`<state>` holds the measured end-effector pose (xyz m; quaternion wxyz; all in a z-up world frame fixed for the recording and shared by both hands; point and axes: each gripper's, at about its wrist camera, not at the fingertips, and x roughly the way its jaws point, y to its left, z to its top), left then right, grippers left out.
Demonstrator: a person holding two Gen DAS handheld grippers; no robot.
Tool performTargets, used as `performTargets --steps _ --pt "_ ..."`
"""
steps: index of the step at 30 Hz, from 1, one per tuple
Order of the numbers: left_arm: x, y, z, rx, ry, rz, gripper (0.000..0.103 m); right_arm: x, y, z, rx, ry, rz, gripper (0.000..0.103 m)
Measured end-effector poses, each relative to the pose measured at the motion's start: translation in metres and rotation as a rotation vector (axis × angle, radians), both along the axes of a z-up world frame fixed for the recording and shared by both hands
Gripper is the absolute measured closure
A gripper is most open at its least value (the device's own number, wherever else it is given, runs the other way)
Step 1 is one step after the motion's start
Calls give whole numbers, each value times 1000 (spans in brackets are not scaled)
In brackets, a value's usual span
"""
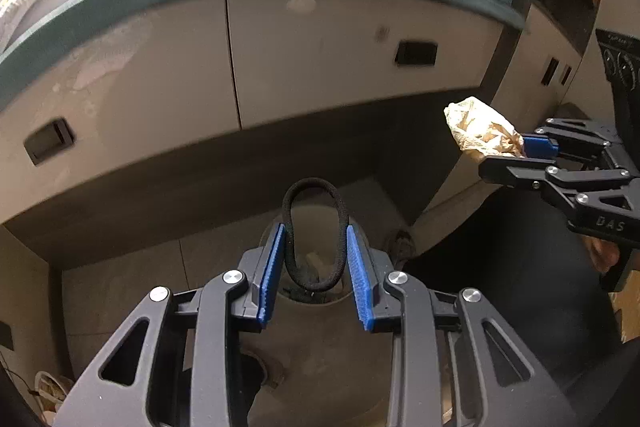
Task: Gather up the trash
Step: 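Lower both held items into the white wastebasket and open both tools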
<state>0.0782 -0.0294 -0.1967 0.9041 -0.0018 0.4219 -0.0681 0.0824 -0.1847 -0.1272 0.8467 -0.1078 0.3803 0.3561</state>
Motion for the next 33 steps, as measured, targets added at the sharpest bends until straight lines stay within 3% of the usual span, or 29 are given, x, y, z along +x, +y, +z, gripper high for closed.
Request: performTargets --steps 11,24,32,33 --pt "39 8 -63 -22 97 -18 72 19 15 -64 -69 81 67 80" --pt "125 9 -164 -51 237 -73 73 99 40 -174 -181 260 63 80" --pt "163 10 -207 -74 291 -99 68 122 39 -198 -197 301 46 80" --pt "161 14 -209 -75 293 -103 61 123 41 -198 -195 305 50 80"
